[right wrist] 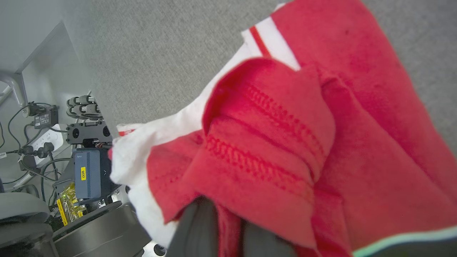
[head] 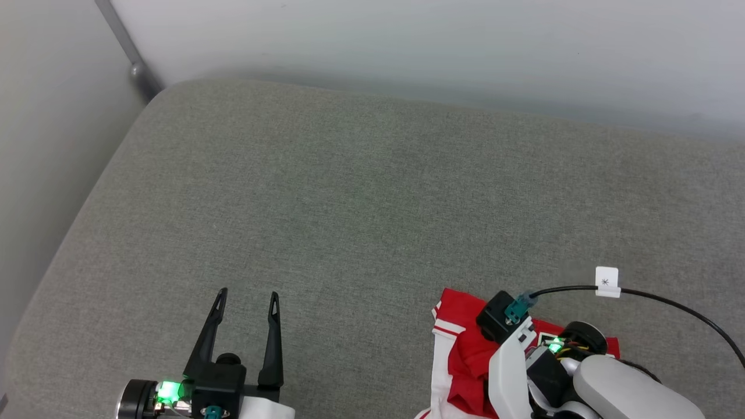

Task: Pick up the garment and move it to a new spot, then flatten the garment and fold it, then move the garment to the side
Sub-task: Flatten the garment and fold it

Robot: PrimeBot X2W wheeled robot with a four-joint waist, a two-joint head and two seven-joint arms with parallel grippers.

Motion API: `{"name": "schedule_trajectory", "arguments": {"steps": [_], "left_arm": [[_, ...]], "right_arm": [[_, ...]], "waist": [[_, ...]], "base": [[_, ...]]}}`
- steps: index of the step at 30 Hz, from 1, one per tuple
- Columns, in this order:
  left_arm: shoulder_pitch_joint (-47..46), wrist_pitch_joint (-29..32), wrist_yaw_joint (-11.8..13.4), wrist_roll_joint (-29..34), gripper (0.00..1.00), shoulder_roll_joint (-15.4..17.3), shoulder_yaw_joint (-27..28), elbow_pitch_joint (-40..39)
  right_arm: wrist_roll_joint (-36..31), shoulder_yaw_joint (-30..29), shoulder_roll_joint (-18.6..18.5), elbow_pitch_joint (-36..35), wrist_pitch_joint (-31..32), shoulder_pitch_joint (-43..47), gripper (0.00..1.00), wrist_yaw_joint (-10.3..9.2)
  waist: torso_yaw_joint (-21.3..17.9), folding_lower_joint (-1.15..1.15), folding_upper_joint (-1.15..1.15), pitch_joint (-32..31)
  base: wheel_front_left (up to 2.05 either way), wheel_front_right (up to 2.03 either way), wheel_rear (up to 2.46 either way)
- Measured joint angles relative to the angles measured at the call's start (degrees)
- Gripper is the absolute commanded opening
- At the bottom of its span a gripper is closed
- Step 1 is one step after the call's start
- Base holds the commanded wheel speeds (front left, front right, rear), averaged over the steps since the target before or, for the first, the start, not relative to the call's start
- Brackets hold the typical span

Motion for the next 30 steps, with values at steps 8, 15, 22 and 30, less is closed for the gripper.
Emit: {"name": "schedule_trajectory", "arguments": {"steps": [8, 15, 22, 30], "left_arm": [[1.6, 0.0, 0.2, 0.0, 1.0, 0.8, 1.9, -0.1], [3.5, 0.0, 0.3, -0.2, 1.0, 1.2, 3.5, -0.8], [4.0, 0.0, 0.0, -0.3, 1.0, 1.0, 4.0, -1.1], [4.6, 0.0, -0.5, -0.3, 1.0, 0.4, 4.1, -1.4]], "right_arm": [[-1.2, 2.7, -3.8, -2.9, -11.4, -1.2, 1.0, 0.0], [-7.8, -8.1, -8.1, -7.3, -25.0, -1.3, 1.0, 0.0], [-20.6, -29.6, -3.5, -3.4, -40.3, 5.1, 1.0, 0.0], [-32.3, -48.5, 9.0, -3.9, -45.5, 17.6, 1.0, 0.0]], "waist": [[-1.9, 0.0, 0.0, -2.7], [-6.0, 0.0, 0.0, -5.2], [-9.9, 0.0, 0.0, -6.7], [-11.1, -0.01, 0.0, -7.6]], "base": [[0.0, 0.0, 0.0], [0.0, 0.0, 0.0], [0.0, 0.0, 0.0], [0.0, 0.0, 0.0]]}}
